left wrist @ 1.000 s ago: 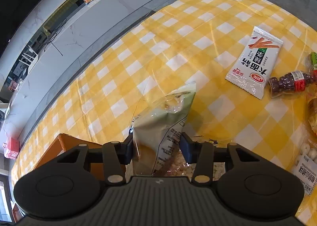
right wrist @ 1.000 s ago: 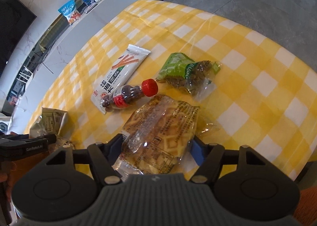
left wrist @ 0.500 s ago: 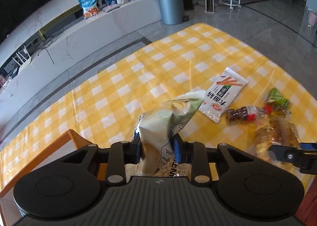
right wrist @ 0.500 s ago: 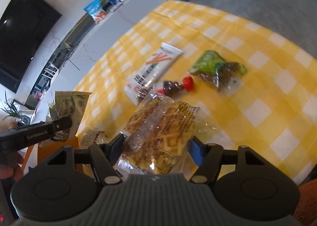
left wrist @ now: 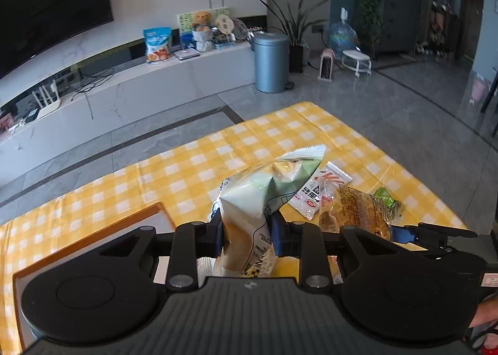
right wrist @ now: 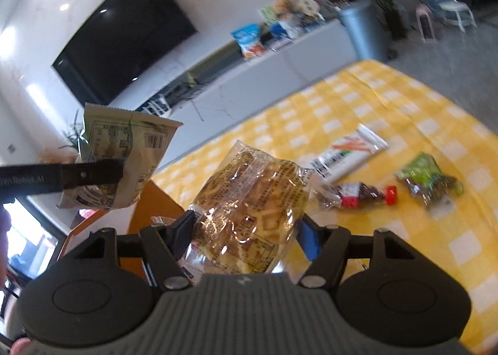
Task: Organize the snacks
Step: 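Lift both held bags and carry them over the orange box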
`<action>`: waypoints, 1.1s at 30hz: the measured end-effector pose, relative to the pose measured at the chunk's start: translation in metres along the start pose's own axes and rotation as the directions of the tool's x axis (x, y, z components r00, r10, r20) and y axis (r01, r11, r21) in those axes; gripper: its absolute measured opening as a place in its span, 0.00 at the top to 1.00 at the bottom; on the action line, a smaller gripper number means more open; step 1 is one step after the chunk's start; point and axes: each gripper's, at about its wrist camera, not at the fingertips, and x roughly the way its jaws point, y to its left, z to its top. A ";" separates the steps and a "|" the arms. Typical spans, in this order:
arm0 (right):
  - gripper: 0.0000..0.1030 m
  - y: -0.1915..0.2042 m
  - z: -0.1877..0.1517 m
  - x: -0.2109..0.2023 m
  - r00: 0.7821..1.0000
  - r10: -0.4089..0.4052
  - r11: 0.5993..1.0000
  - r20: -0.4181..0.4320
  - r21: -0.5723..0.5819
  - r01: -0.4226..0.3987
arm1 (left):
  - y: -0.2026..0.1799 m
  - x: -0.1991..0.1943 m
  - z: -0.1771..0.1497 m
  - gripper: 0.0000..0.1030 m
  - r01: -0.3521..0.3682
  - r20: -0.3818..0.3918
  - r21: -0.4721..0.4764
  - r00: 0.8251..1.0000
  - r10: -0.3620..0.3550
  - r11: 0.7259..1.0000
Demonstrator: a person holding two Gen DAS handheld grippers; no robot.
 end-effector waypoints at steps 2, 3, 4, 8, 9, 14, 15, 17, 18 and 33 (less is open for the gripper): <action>0.35 0.011 0.000 -0.004 0.999 0.025 0.998 0.021 -0.057 -0.023 | 0.013 -0.012 -0.003 0.69 0.011 0.016 -0.044 1.000 -0.010 0.999; 0.35 0.017 0.001 -0.005 0.999 0.039 0.996 0.026 -0.077 -0.037 | 0.021 -0.018 -0.006 0.69 0.016 0.023 -0.071 1.000 -0.014 0.997; 0.35 0.023 0.002 -0.005 0.998 0.055 0.994 0.027 -0.094 -0.052 | 0.029 -0.022 -0.008 0.69 0.013 0.026 -0.094 1.000 -0.010 0.995; 0.35 0.057 0.006 -0.007 0.992 0.122 0.971 0.019 -0.212 -0.115 | 0.062 -0.038 -0.018 0.69 -0.024 0.031 -0.170 0.999 0.029 0.985; 0.35 0.067 0.006 -0.007 0.991 0.133 0.959 0.015 -0.255 -0.125 | 0.070 -0.041 -0.021 0.69 -0.025 0.030 -0.193 0.999 0.031 0.981; 0.35 0.124 0.011 0.012 0.981 0.176 0.886 -0.086 -0.420 -0.196 | 0.110 -0.040 -0.038 0.69 -0.041 0.005 -0.307 0.999 0.044 0.951; 0.35 0.135 0.013 0.019 0.976 0.182 0.872 -0.123 -0.439 -0.218 | 0.117 -0.036 -0.043 0.69 -0.044 -0.004 -0.328 0.999 0.045 0.944; 0.35 0.155 0.017 0.034 0.963 0.185 0.843 -0.194 -0.473 -0.257 | 0.132 -0.030 -0.052 0.69 -0.030 -0.019 -0.381 1.000 0.025 0.924; 0.35 0.164 0.018 0.042 0.958 0.176 0.826 -0.226 -0.496 -0.269 | 0.139 -0.024 -0.055 0.69 -0.018 -0.026 -0.412 1.000 0.008 0.911; 0.35 0.238 -0.011 0.160 0.905 -0.182 0.529 -0.384 -0.814 -0.239 | 0.212 0.046 -0.102 0.68 -0.031 -0.133 -0.677 0.988 -0.081 0.736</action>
